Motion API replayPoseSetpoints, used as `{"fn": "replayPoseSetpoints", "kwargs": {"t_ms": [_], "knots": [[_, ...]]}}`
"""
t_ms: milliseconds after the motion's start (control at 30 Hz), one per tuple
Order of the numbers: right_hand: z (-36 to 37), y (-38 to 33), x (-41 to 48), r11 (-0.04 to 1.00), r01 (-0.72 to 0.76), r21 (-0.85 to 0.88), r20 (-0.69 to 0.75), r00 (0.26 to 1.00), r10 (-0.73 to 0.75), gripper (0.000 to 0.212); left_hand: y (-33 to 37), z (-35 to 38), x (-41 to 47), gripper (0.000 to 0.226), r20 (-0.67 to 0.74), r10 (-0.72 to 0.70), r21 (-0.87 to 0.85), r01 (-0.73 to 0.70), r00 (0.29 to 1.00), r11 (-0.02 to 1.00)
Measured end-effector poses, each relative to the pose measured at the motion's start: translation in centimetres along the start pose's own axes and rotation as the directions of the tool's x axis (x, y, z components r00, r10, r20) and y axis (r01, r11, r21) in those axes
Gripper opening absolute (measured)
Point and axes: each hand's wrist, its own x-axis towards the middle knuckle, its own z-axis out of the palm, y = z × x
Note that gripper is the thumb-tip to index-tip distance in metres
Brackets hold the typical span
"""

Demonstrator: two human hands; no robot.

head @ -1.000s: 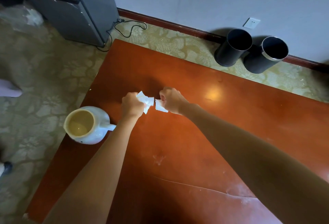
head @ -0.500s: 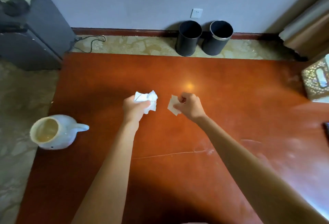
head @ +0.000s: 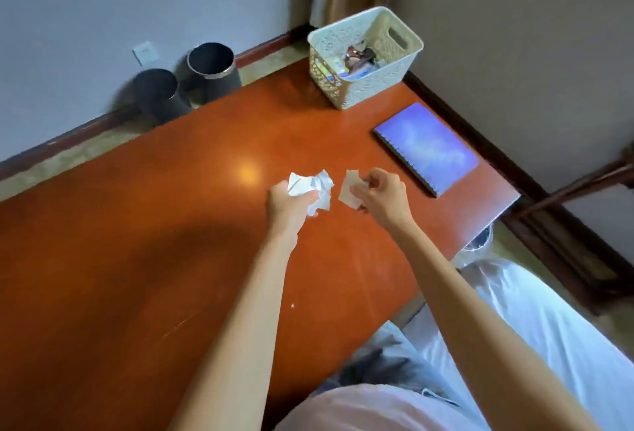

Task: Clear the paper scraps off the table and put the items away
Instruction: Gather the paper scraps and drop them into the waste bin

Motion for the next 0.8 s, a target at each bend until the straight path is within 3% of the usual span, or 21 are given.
{"fn": "replayPoseSetpoints", "kwargs": {"t_ms": [100,200,400,533,667,800], "knots": [[-6.3,3.5,2.8,0.998,-0.048,0.051,-0.070,0.996,0.051,0.018,2.3,8.3,0.3,0.026,0.066,0.015,0.017,-0.016,0.998,1.000],[-12.8,7.3,6.1,0.992,-0.090,0.091,-0.151,0.983,0.104,0.026,4.3,17.0,0.9,0.017,0.168,0.025,0.012,-0.028,0.985,1.000],[-24.7,16.8,13.1,0.966,-0.223,0.135,-0.288,0.924,0.253,0.032,7.0,34.6,2.6,0.022,0.312,0.038,0.117,-0.077,0.949,0.990],[-30.0,22.8,17.0,0.917,-0.314,0.245,-0.296,0.877,0.379,0.014,7.1,44.9,3.6,0.023,0.377,0.027,0.244,-0.127,0.926,0.961],[-32.7,29.8,20.8,0.825,-0.425,0.373,-0.281,0.795,0.537,0.013,4.7,53.6,5.6,0.026,0.421,-0.085,0.408,-0.105,0.903,0.907],[-33.1,37.9,24.9,0.762,-0.564,0.317,-0.242,0.729,0.640,0.018,0.5,60.4,9.2,0.024,0.431,-0.192,0.584,-0.110,0.882,0.804]]}}
